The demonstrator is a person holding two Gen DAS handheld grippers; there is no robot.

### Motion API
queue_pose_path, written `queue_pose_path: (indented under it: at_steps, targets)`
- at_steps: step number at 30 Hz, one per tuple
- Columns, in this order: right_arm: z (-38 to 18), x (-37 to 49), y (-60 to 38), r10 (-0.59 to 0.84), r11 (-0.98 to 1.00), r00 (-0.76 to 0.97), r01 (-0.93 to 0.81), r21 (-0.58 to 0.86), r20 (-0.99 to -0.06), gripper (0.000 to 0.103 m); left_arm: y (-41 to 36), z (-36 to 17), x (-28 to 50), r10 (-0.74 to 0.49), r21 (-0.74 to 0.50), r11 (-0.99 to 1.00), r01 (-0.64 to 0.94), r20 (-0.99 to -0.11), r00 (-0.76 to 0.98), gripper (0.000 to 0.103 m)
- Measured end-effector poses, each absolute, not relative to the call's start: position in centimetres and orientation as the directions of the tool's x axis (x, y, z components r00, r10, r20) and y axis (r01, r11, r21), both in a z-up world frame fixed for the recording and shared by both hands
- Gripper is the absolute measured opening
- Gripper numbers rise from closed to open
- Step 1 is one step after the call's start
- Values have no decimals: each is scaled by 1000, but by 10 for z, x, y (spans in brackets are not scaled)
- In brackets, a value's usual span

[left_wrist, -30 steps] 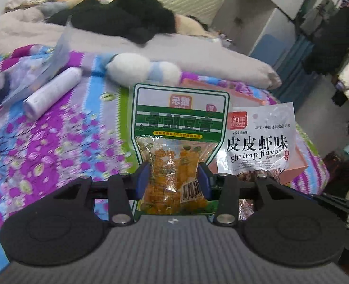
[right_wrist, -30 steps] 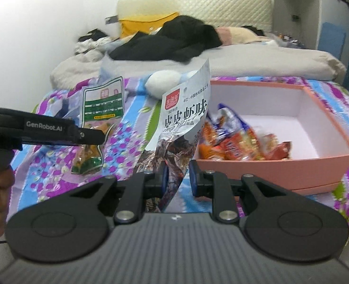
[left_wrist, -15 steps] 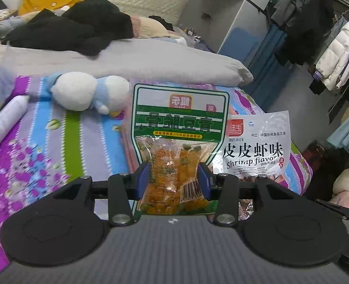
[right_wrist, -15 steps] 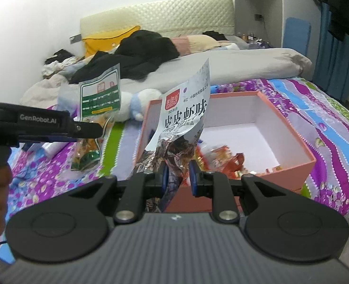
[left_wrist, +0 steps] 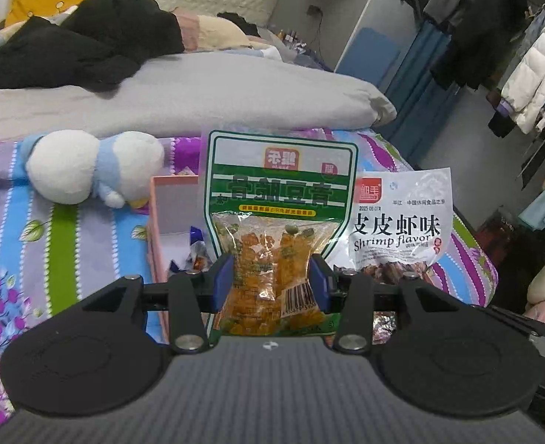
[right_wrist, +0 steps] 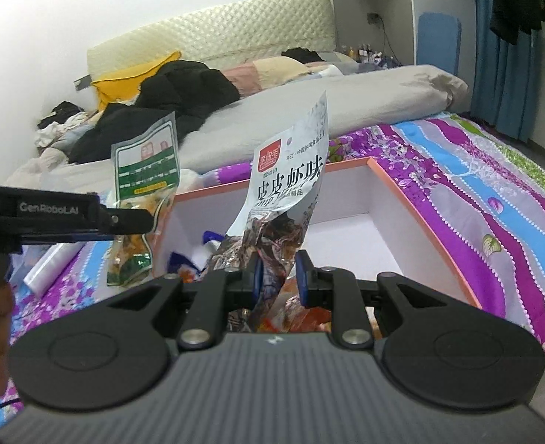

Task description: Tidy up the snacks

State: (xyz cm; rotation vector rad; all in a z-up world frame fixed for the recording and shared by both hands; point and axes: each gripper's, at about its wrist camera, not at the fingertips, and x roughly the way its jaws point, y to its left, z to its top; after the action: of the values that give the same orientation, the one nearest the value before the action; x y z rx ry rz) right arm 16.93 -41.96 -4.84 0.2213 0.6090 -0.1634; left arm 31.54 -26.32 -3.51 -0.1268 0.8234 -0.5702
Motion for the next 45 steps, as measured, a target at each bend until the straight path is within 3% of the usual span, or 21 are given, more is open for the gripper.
queue_pose_path:
  at_steps: [12,15,16,18,20,27,45]
  targets:
    - [-92,224,-463,-64,959,759,227,171,-648,24,-312,-88,373,-462,-283,873,398,-740,488,51]
    - [-101,231,-465,-39,960,745,212,181,-665,27,-311,-98,377,-427,-257,889,379,-764,484,61]
    - [-102,232,-466,-36,959,741,215,186,-671,30,-311,-100,378,-418,-248,893,375,-768,486,68]
    - [-104,233,-468,-39,954,734,230,194,-678,63,-309,-100,379,-412,-238,895,378,-765,494,70]
    - [-102,229,-468,-36,952,737,231,201,-675,71,-308,-94,375,-414,-228,893,388,-755,509,72]
    - [-80,208,-463,-38,947,768,231,221,-640,70,-296,-54,351,-435,-218,885,411,-702,564,82]
    - [30,94,-414,-115,952,894,223,208,-433,70,-227,60,217,-506,-185,852,490,-530,681,83]
